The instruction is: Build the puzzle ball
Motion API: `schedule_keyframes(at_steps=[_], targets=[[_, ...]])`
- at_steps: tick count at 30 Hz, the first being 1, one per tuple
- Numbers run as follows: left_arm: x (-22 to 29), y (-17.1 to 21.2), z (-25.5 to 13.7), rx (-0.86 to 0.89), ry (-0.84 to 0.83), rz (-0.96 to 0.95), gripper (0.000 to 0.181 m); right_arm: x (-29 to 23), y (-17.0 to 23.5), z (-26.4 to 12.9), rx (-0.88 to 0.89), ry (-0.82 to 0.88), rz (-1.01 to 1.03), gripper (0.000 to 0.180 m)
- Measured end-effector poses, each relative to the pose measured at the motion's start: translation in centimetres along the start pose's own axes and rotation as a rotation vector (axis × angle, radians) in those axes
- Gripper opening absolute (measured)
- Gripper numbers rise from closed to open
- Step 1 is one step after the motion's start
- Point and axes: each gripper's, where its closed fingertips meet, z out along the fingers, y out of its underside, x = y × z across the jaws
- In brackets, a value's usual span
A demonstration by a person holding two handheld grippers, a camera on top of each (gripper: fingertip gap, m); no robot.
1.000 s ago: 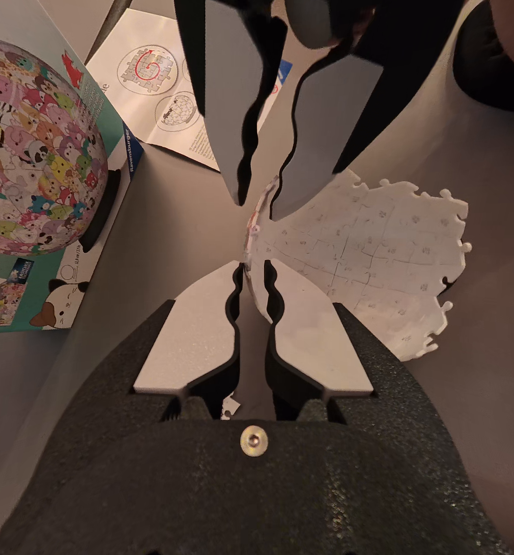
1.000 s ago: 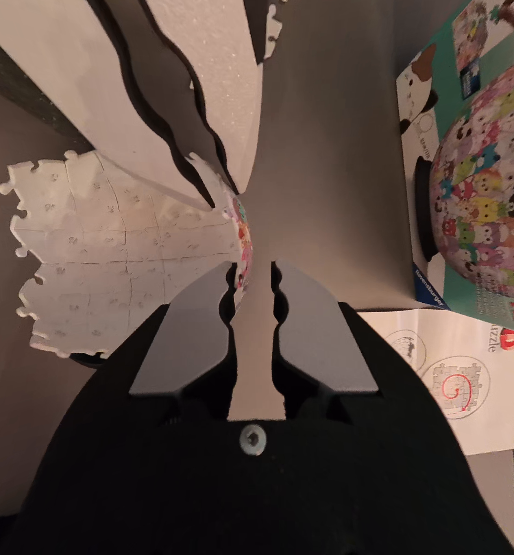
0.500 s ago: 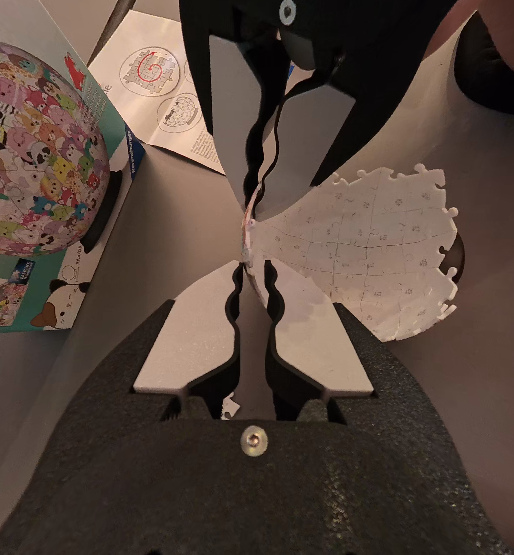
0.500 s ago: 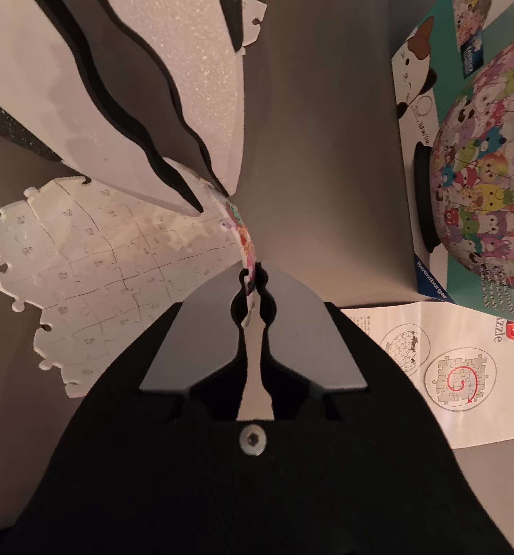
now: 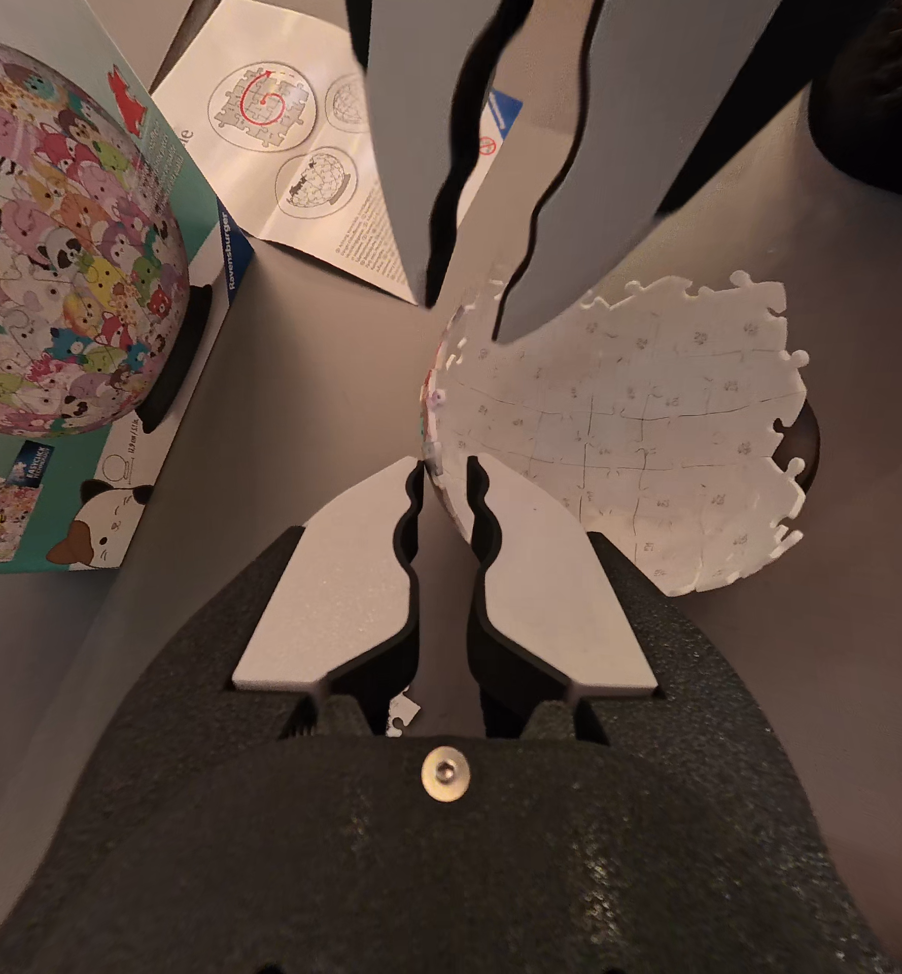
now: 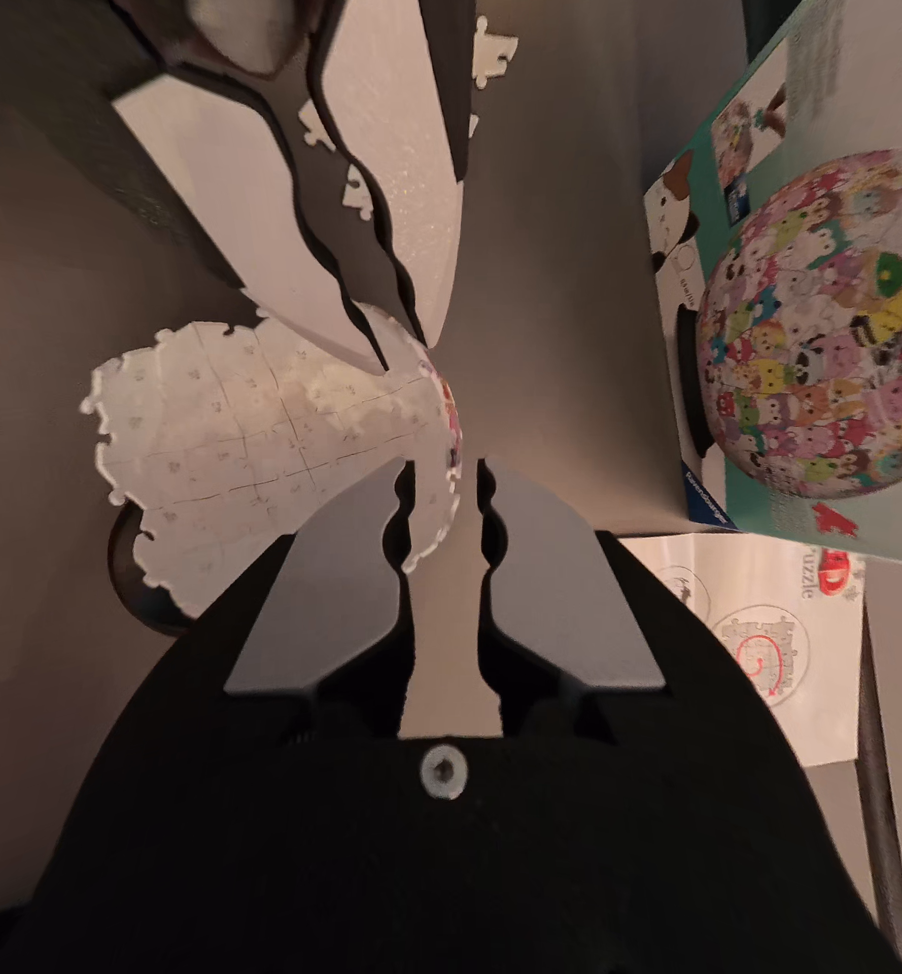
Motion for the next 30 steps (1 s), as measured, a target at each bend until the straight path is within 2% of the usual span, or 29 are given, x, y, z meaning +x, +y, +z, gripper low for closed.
schedule_keyframes(at_steps=[7,24,30], targets=[[0.0,-0.1,-0.3,0.011,0.001,-0.006,0.020,1.0,0.1,-3.0,0.064,0.023,0.040,0.023],[-0.4,-0.1,-2.2,0.039,-0.037,-0.017,0.023,0.3,1.7,-1.6,-0.029,-0.027,0.045,0.023],[-0.8,0.1,-5.5,0.081,-0.107,-0.084,0.028,0.1,1.9,-2.6,0.019,-0.051,0.072,0.024]])
